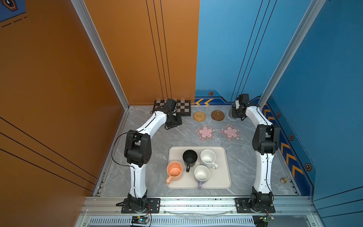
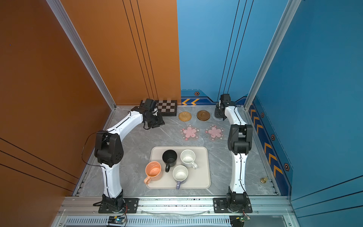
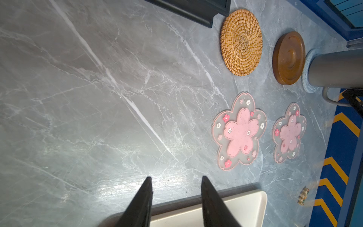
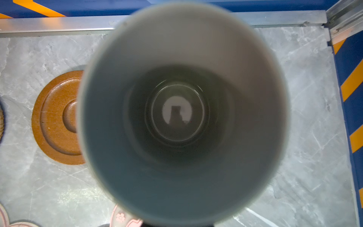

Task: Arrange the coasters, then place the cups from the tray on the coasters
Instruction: 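Open the right gripper and raise it off the grey mug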

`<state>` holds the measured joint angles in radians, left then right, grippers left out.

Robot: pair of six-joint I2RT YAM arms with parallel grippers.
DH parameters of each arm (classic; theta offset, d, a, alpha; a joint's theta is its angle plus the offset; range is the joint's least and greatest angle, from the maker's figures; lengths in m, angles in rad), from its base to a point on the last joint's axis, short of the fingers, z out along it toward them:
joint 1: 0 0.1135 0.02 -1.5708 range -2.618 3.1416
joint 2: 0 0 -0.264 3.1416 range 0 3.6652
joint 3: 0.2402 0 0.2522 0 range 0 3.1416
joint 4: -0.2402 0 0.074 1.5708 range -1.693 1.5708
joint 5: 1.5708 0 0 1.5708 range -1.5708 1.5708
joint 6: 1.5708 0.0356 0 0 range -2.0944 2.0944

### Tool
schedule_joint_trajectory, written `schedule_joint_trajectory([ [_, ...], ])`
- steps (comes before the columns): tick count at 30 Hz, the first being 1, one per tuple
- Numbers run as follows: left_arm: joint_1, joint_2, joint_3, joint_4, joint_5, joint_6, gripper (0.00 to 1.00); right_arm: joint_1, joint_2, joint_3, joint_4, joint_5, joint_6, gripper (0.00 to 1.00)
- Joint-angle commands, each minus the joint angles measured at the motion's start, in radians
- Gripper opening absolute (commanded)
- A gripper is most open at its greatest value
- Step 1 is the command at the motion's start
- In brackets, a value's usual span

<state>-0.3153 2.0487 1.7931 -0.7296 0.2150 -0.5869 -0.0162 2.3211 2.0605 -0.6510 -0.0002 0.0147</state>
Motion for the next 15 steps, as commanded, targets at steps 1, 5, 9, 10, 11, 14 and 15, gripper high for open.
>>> schedule_joint_trajectory([
  [1, -0.005, 0.024, 0.024, -0.017, 0.023, -0.007, 0.42, -0.007, -0.006, 0.046, 0.041, -0.006, -0.002, 0.08],
  [5, -0.005, 0.029, 0.026, -0.018, 0.026, -0.01, 0.42, -0.007, -0.01, 0.046, 0.014, 0.012, -0.001, 0.31],
  [9, -0.005, 0.03, 0.028, -0.017, 0.025, -0.011, 0.42, -0.007, -0.014, 0.045, -0.006, 0.031, -0.001, 0.38],
  [10, -0.005, 0.03, 0.029, -0.017, 0.025, -0.011, 0.42, -0.007, -0.016, 0.043, -0.01, 0.033, -0.001, 0.39],
  [11, -0.005, 0.03, 0.029, -0.017, 0.024, -0.013, 0.42, -0.007, -0.016, 0.044, -0.014, 0.033, -0.001, 0.39],
  [14, -0.007, 0.028, 0.029, -0.017, 0.026, -0.013, 0.42, -0.007, -0.018, 0.044, -0.023, 0.032, 0.002, 0.4],
  [15, -0.007, 0.027, 0.029, -0.018, 0.026, -0.013, 0.42, -0.007, -0.02, 0.044, -0.027, 0.03, 0.003, 0.4],
])
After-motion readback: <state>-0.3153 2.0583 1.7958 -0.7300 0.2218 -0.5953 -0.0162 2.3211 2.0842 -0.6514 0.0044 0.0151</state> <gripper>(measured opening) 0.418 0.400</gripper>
